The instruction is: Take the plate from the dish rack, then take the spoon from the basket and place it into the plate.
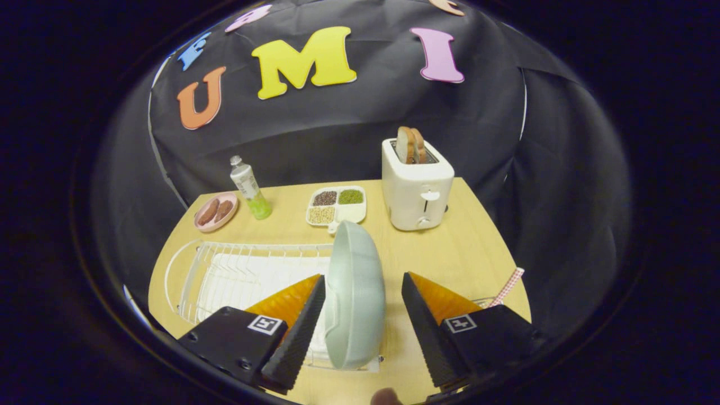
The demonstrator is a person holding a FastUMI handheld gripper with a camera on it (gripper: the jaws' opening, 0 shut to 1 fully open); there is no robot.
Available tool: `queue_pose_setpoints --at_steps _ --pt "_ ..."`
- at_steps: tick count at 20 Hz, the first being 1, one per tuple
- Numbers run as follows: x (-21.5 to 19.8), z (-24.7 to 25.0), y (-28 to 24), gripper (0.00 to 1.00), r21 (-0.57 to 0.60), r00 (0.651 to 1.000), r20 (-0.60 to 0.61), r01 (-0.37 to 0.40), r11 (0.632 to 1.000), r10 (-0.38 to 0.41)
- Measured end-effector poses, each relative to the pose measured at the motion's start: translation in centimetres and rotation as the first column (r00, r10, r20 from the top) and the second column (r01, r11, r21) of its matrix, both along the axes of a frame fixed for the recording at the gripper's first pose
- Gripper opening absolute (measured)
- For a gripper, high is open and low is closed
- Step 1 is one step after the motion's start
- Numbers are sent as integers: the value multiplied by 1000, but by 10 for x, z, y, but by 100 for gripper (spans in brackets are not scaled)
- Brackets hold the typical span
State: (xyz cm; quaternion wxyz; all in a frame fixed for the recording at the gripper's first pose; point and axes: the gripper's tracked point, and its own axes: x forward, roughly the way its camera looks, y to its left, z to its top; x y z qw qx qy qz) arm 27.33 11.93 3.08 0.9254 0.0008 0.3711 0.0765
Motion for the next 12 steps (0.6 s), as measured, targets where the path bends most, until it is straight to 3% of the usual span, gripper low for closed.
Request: queue_pose_setpoints --at_steps 2,9,12 --pt "4 -6 3 82 2 1000 -25 10 1000 -10" --pt "3 -19 3 39 -2 993 -72 90 996 -90" --pt "-1 -19 -2 37 -54 986 -81 142 988 -146"
